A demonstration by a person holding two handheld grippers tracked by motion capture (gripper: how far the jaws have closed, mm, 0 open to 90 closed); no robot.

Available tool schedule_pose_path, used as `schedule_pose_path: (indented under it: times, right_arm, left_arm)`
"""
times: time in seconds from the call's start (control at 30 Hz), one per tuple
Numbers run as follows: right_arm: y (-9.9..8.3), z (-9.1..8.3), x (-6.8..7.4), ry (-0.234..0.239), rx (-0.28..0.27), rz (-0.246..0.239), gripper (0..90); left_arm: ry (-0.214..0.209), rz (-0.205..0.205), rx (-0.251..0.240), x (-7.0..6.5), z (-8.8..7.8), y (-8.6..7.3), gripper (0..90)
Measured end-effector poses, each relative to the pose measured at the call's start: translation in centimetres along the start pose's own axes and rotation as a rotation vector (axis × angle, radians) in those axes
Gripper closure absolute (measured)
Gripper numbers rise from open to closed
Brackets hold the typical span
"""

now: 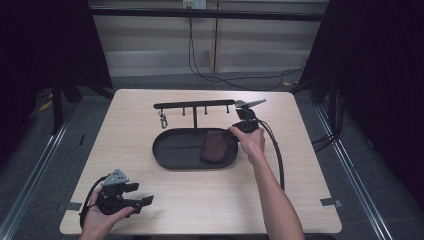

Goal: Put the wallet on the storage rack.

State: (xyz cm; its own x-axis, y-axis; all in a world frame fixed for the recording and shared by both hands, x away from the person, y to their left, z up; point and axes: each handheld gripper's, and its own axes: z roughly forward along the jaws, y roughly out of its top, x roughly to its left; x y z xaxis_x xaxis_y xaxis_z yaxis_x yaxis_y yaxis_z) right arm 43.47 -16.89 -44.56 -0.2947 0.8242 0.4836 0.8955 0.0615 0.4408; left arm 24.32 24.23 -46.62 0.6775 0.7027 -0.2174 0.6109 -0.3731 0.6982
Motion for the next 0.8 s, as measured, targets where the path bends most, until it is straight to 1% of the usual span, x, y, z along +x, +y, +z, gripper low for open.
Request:
schedule_pose_path:
  times: [0.3, 0.57, 0.63, 0.67, 0.7, 0.8]
  right_arm:
    - [-0.3, 0.2, -0.3, -0.017, -0.007, -0.009, 80.6]
    - [-0.5, 0.6, -0.7, -0.031, -0.015, -0.005, 79.8]
    - [-0.6, 0.7, -0.9, -0.032, -0.018, -0.001, 79.2]
    - [-0.8, 0.8, -1.1, -0.031, -0.014, 0.011, 78.7]
    - [-0.8, 0.8, -1.2, -0.037, -0.013, 0.008, 78.6]
    - [-0.9, 0.8, -1.3, -0.036, -0.015, 0.009, 78.0]
  left_arm:
    - [-0.002, 0.0, 0.001, 0.0, 0.0, 0.0, 25.1]
    - [-0.002, -0.001, 0.001, 0.0, 0.0, 0.0, 25.1]
    - [-0.002, 0.0, 0.001, 0.0, 0.0, 0.0, 25.1]
    - [-0.005, -0.002, 0.001, 0.0, 0.0, 0.0, 25.1]
    - [-0.005, -0.002, 0.001, 0.0, 0.0, 0.0, 25.1]
    - [-0.002, -0.004, -0.002, 0.0, 0.0, 0.0, 25.1]
